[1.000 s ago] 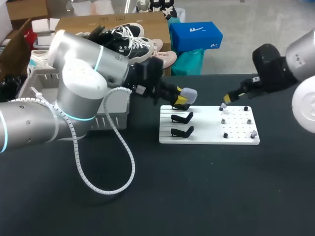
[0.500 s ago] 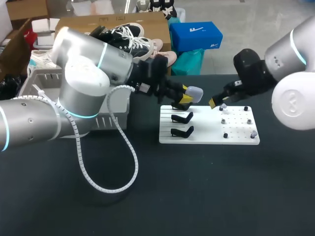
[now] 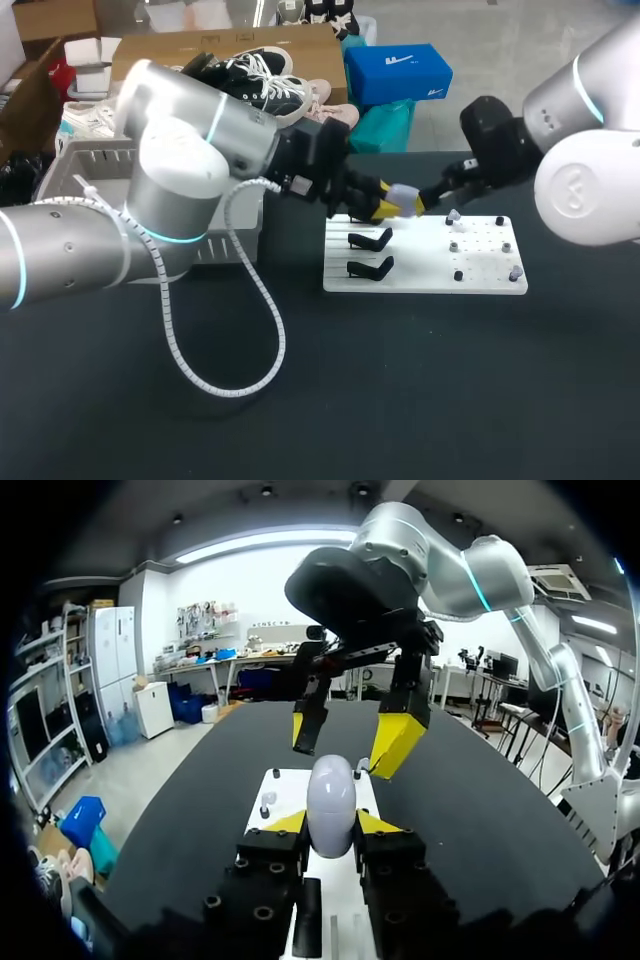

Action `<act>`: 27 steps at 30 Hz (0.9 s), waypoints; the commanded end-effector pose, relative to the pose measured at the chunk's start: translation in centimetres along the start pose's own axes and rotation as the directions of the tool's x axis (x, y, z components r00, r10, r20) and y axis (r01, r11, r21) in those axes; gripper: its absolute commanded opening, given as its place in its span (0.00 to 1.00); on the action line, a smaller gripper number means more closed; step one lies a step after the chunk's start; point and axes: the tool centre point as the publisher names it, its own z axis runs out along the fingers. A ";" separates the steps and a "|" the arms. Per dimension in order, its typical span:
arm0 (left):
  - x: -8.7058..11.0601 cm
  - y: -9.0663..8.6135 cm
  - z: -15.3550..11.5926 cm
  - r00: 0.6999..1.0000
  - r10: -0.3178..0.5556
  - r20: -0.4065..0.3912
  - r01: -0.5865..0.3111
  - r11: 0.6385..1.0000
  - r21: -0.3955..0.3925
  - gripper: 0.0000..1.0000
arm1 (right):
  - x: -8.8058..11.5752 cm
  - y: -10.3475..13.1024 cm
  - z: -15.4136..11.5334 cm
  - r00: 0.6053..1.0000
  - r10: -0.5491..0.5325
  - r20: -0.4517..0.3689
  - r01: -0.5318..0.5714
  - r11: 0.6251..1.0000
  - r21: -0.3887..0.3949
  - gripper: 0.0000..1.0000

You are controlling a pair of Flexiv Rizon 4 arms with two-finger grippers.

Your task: Pick up each earbud case from the left stands, insert the matching earbuds, close the lid, and place the case in the box.

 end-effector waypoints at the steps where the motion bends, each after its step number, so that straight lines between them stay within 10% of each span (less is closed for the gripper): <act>1: 0.0 0.2 0.2 1.000 0.006 -0.001 -0.006 1.000 0.021 0.00 | -0.4 -0.3 0.2 1.000 0.000 -0.001 0.000 1.000 -0.008 1.00; 17: 0.6 -1.1 0.4 1.000 0.025 -0.004 -0.024 0.997 0.072 0.00 | -2.1 -0.8 -0.7 0.999 -0.011 0.040 0.011 1.000 0.007 1.00; 27: 0.6 0.1 -0.6 0.978 0.096 0.187 -0.090 0.995 -0.040 0.00 | -0.6 -2.8 -4.0 0.997 -0.030 0.069 0.021 0.993 0.119 1.00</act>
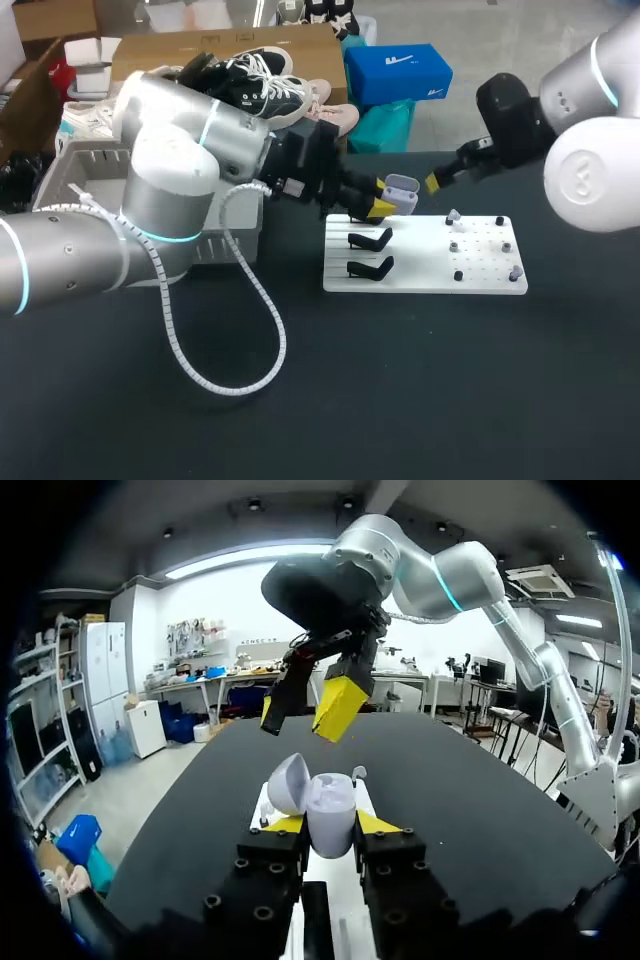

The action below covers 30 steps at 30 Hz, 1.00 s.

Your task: Pick up each earbud case from the left stands, insert the matching earbuds, close the lid, and place the case in the box.

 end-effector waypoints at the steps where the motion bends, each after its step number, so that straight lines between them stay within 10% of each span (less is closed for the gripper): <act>1: 0.4 -0.6 -0.1 0.995 0.041 0.092 -0.035 0.998 -0.061 0.00 | 1.7 -0.1 -2.2 1.000 -0.011 0.007 0.010 0.997 0.072 1.00; 30: -1.1 -1.2 2.3 0.974 0.120 0.192 -0.087 0.981 -0.172 0.00 | 10.9 -3.3 -4.4 0.989 -0.042 -0.142 0.080 0.958 0.277 1.00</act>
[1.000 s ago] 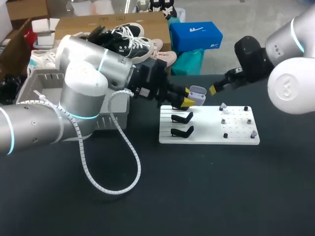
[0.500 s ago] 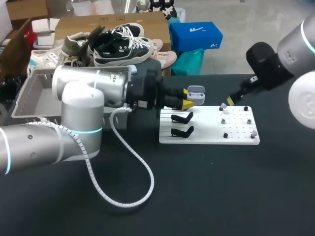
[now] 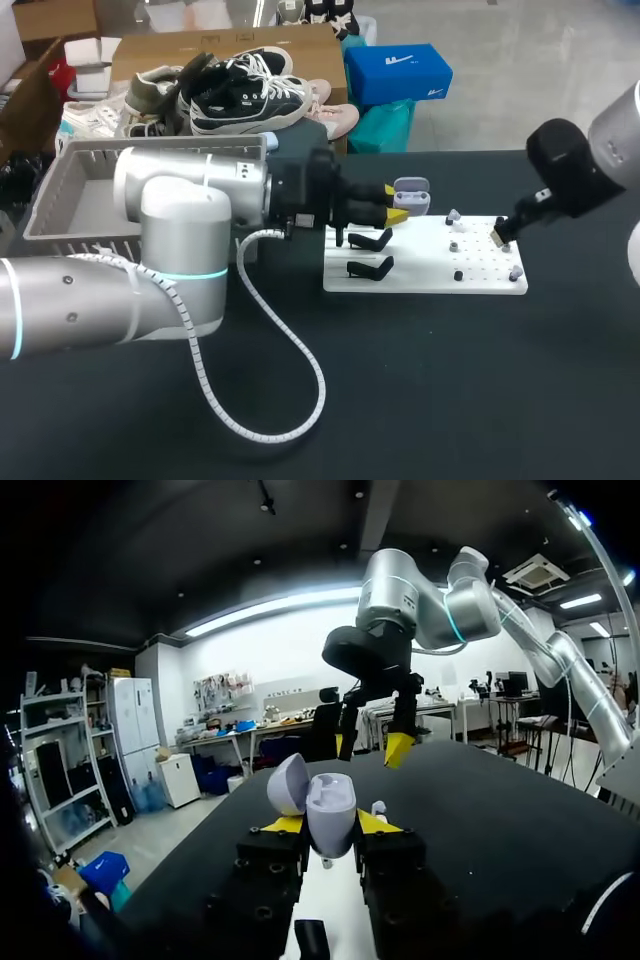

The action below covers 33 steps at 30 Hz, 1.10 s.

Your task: Pick up each earbud case from the left stands, insert the matching earbuds, close the lid, and place the case in the box.

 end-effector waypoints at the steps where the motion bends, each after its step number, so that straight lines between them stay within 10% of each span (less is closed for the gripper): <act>1: 0.1 0.0 0.1 1.000 0.013 0.015 -0.013 1.000 0.001 0.00 | 1.0 0.1 -0.2 1.000 0.003 0.003 -0.004 0.992 0.123 1.00; 33: 0.1 -0.7 -0.4 1.000 0.009 0.006 -0.009 0.999 0.050 0.00 | 4.2 1.1 2.8 1.000 -0.019 -0.024 0.026 0.949 0.313 1.00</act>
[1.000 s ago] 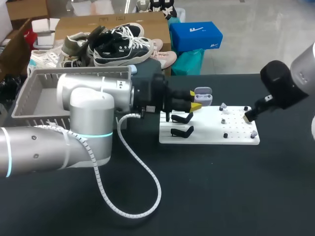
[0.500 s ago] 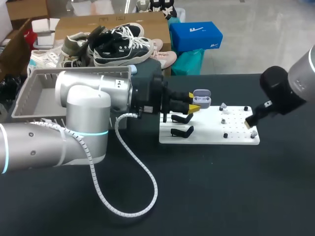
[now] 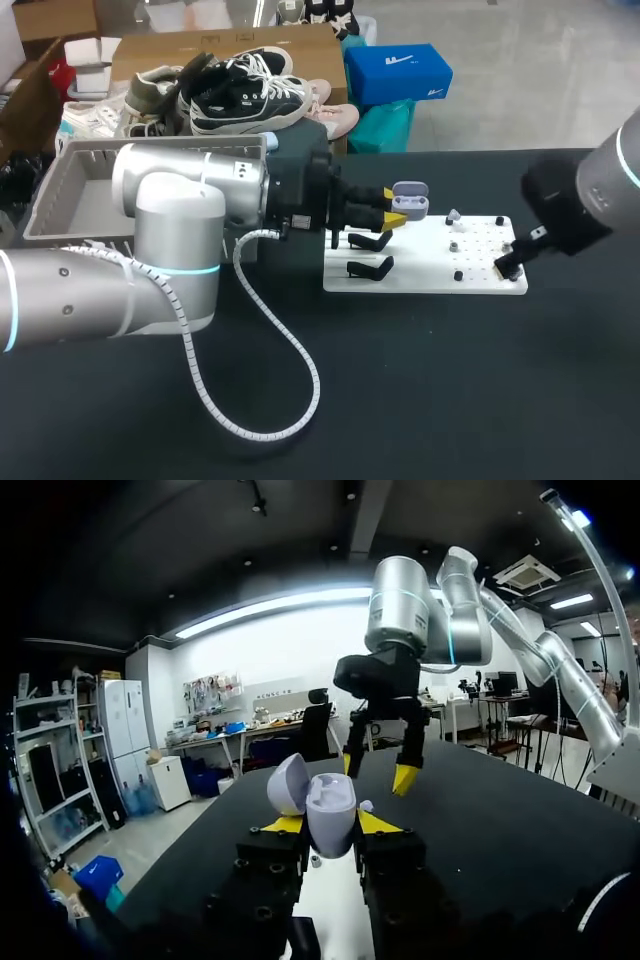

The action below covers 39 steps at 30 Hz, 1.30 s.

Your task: Pick up each earbud case from the left stands, insert the matching earbuds, close the lid, and place the case in the box.

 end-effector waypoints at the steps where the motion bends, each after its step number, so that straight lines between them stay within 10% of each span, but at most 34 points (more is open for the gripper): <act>1: 0.1 0.1 0.0 1.000 0.001 0.002 -0.001 1.000 0.001 0.00 | 0.5 0.6 0.7 1.000 -0.019 0.002 0.018 0.967 0.252 1.00; 27: 0.1 0.1 0.0 1.000 0.001 0.002 -0.001 1.000 0.001 0.00 | 1.1 -0.5 2.6 0.991 -0.081 -0.102 0.113 0.924 0.366 1.00; 39: 0.1 0.1 0.0 1.000 0.001 0.002 -0.001 1.000 0.001 0.00 | 2.0 -0.8 2.5 0.994 -0.061 -0.095 0.088 0.944 0.318 0.76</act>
